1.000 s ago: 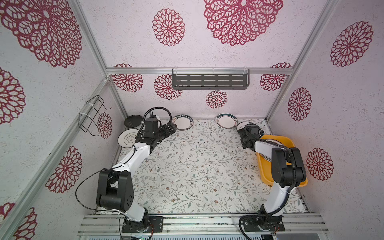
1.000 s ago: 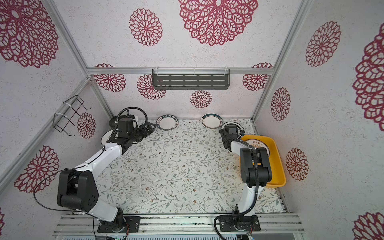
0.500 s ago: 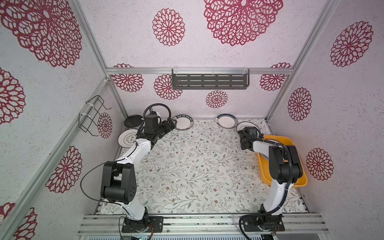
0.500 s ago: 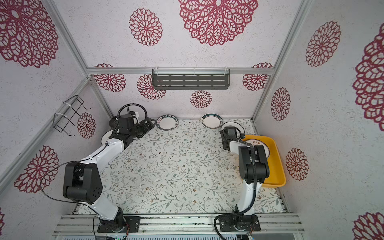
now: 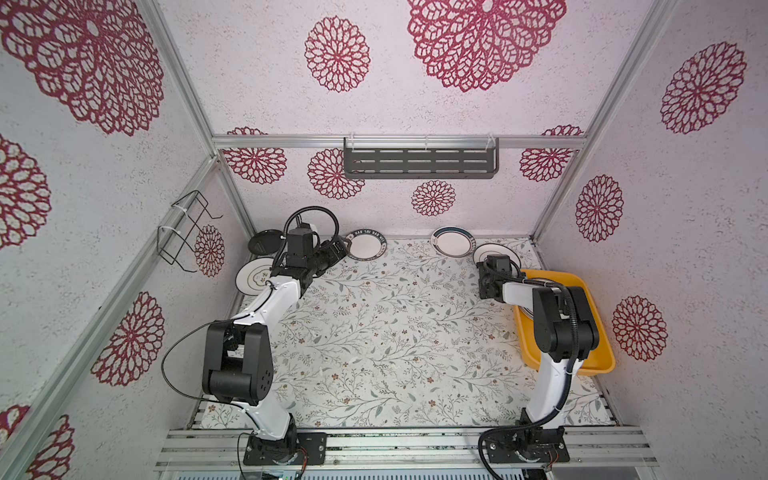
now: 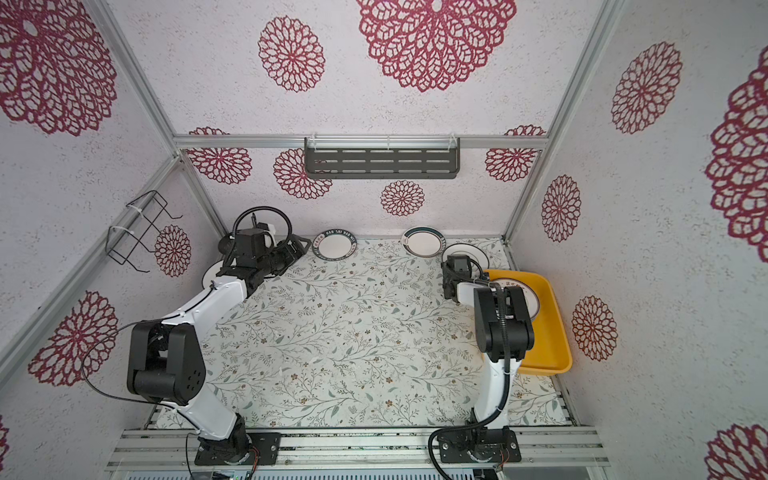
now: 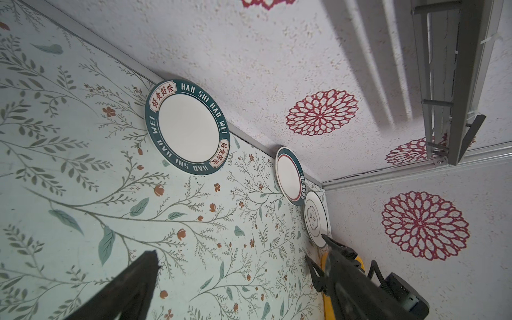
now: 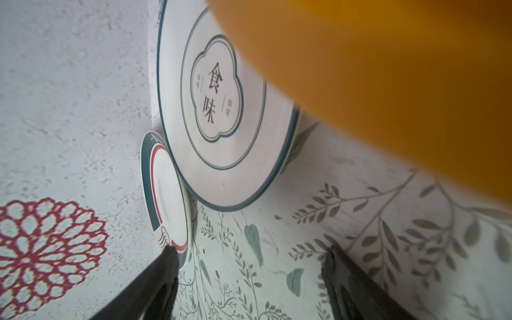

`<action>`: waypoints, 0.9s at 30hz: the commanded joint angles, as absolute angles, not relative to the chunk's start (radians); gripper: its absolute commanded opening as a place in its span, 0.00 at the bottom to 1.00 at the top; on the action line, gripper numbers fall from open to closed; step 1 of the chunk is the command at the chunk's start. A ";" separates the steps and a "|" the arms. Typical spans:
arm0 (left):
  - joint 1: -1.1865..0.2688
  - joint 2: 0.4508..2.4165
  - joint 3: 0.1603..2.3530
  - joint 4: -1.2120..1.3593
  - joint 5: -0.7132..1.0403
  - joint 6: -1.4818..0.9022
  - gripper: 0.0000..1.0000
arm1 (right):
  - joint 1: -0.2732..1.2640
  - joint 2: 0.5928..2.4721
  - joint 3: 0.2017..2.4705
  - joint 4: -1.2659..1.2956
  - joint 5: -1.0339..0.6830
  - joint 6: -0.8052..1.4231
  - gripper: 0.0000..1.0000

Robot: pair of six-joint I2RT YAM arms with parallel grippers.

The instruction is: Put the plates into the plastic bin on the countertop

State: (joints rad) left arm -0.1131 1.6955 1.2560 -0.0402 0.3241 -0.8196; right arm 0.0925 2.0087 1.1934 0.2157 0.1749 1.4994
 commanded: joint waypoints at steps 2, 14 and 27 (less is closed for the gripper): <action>-0.103 1.713 1.285 -0.012 0.329 -0.822 0.97 | 0.088 2.039 1.209 0.210 0.212 1.566 0.85; -0.097 1.763 1.356 -0.032 0.336 -0.833 0.97 | 0.057 2.098 1.247 0.195 0.205 1.593 0.82; -0.095 1.796 1.390 -0.035 0.326 -0.853 0.97 | 0.051 2.157 1.272 0.217 0.188 1.641 0.67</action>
